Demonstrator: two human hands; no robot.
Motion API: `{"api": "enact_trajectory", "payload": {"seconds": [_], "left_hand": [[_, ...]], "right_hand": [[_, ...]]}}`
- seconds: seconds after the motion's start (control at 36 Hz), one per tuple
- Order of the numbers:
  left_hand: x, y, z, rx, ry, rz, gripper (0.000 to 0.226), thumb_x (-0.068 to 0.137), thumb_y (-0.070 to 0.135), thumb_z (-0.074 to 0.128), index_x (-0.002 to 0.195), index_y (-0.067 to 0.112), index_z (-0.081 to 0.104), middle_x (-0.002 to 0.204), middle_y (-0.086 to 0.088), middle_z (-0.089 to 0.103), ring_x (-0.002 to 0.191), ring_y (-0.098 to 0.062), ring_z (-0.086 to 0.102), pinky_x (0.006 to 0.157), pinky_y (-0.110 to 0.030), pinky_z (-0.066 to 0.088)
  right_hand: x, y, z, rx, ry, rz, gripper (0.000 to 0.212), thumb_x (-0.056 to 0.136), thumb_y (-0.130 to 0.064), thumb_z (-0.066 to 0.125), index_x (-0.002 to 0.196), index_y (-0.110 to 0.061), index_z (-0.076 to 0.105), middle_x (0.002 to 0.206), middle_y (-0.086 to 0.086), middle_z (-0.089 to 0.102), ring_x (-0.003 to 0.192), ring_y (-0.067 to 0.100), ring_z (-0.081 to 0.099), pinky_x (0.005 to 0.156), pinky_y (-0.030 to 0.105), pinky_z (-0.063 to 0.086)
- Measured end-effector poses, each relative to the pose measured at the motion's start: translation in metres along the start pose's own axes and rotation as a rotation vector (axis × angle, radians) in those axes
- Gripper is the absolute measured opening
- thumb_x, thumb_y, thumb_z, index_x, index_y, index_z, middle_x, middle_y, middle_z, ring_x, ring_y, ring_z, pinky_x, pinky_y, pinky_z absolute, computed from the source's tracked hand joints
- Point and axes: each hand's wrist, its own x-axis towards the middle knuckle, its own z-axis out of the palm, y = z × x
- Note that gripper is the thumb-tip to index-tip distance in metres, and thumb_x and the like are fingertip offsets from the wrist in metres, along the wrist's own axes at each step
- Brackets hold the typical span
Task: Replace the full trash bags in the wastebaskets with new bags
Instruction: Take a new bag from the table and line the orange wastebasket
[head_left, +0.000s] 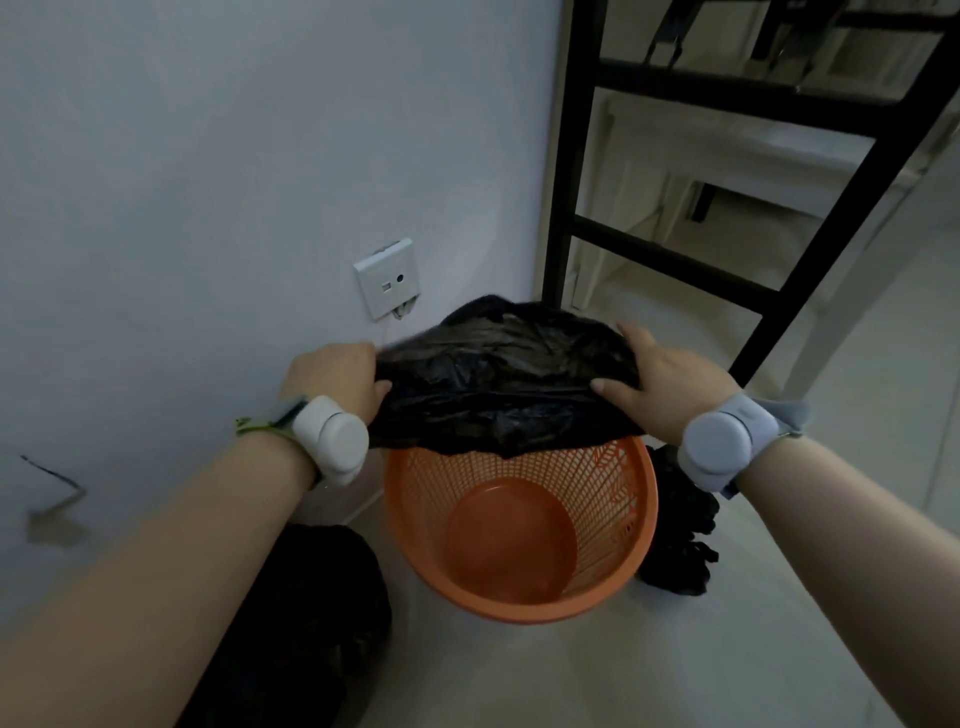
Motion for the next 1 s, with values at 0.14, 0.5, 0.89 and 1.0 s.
{"api": "enact_trajectory", "payload": {"seconds": [0.14,0.5,0.89,1.0], "left_hand": [[-0.003,0.002,-0.001,-0.029,0.098,0.131,0.021,0.089,0.03,0.053,0.097,0.013,0.064,0.097,-0.015,0.067,0.093,-0.035,0.06,0.077,-0.037,0.044],[-0.017,0.018,-0.005,-0.482,0.391,0.673,0.024,0.081,0.03,0.047,0.083,0.014,0.065,0.074,-0.001,0.065,0.077,-0.014,0.049,0.075,-0.024,0.034],[-0.018,0.01,0.007,-0.252,0.186,0.135,0.058,0.081,0.04,0.065,0.132,0.024,0.042,0.11,-0.009,0.05,0.089,-0.034,0.058,0.072,-0.039,0.049],[-0.015,0.009,0.013,-0.041,0.129,0.109,0.028,0.084,0.039,0.061,0.104,0.019,0.065,0.106,-0.01,0.052,0.095,-0.033,0.053,0.079,-0.039,0.046]], "right_hand": [[0.007,0.005,0.008,-0.216,-0.159,0.108,0.024,0.087,-0.039,0.057,0.083,-0.018,0.067,0.08,0.001,0.065,0.072,0.02,0.061,0.059,0.026,0.048],[0.01,-0.018,0.031,0.355,-0.129,-0.002,0.068,0.078,-0.04,0.071,0.137,-0.025,0.04,0.128,0.002,0.055,0.118,0.025,0.051,0.095,0.032,0.042],[0.017,-0.012,0.03,1.231,0.294,0.143,0.033,0.079,0.01,0.047,0.068,-0.02,0.048,0.062,0.01,0.056,0.042,0.014,0.046,0.045,0.023,0.039],[0.011,-0.015,0.017,1.316,0.239,0.142,0.04,0.084,0.009,0.028,0.079,-0.015,0.059,0.057,0.006,0.042,0.035,0.008,0.03,0.037,0.019,0.024]]}}
